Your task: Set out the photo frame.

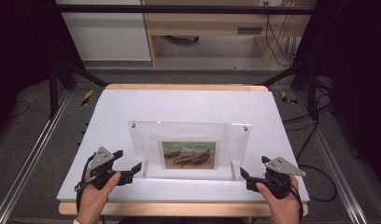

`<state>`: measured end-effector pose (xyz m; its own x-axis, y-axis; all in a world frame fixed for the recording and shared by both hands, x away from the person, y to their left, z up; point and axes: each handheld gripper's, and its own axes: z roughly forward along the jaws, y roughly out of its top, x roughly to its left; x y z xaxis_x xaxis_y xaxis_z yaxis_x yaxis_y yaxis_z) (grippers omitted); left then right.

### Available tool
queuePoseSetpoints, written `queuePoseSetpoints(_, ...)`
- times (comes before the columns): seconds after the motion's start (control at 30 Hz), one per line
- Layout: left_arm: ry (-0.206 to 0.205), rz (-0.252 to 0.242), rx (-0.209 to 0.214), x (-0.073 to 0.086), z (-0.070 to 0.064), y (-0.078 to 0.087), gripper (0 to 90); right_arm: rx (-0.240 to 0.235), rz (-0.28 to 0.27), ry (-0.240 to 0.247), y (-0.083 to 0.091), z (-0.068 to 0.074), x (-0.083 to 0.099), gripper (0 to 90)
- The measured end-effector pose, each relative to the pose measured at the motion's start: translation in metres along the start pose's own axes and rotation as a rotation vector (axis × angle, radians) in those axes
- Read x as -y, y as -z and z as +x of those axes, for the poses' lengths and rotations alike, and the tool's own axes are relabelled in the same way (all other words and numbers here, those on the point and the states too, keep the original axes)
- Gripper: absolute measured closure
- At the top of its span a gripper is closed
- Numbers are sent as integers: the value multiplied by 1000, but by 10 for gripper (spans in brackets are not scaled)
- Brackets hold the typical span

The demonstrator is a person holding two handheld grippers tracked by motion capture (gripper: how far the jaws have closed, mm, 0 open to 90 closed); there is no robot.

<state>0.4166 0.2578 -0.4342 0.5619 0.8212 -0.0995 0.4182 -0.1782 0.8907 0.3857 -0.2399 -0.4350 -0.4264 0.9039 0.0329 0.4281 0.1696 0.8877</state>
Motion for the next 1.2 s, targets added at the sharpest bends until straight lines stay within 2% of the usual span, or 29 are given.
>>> queuePoseSetpoints(0.3, 20, -11, -55, 2, 21, 9, 91, 44, -22, -32, 12, -16, 3, 120)
queuePoseSetpoints(0.4, 20, -6, -80, 2, 27, 10, 91, 85, -33, -39, 17, -24, 4, 145)
queuePoseSetpoints(0.53, 25, 6, -104, 4, 34, 9, 91, 124, -17, -35, 16, -31, 6, 173)
queuePoseSetpoints(0.67, 18, 19, -132, 5, 39, 6, 91, 153, 16, -11, 8, -35, 8, 171)
queuePoseSetpoints(0.83, -10, 50, -168, 6, 46, -3, 92, 194, 42, -17, -5, -42, 8, 165)
queuePoseSetpoints(0.9, -8, 59, -176, 6, 50, -6, 91, 207, 58, -22, -11, -45, 8, 161)
queuePoseSetpoints(0.97, -8, 64, -181, 6, 54, -9, 91, 251, 73, -18, -18, -47, 7, 142)
queuePoseSetpoints(1.07, -4, 73, -188, 7, 59, -15, 91, 280, 91, -50, -28, -52, 5, 119)
queuePoseSetpoints(1.2, -13, 82, -211, 6, 68, -23, 86, 294, 115, -60, -47, -56, 0, 132)
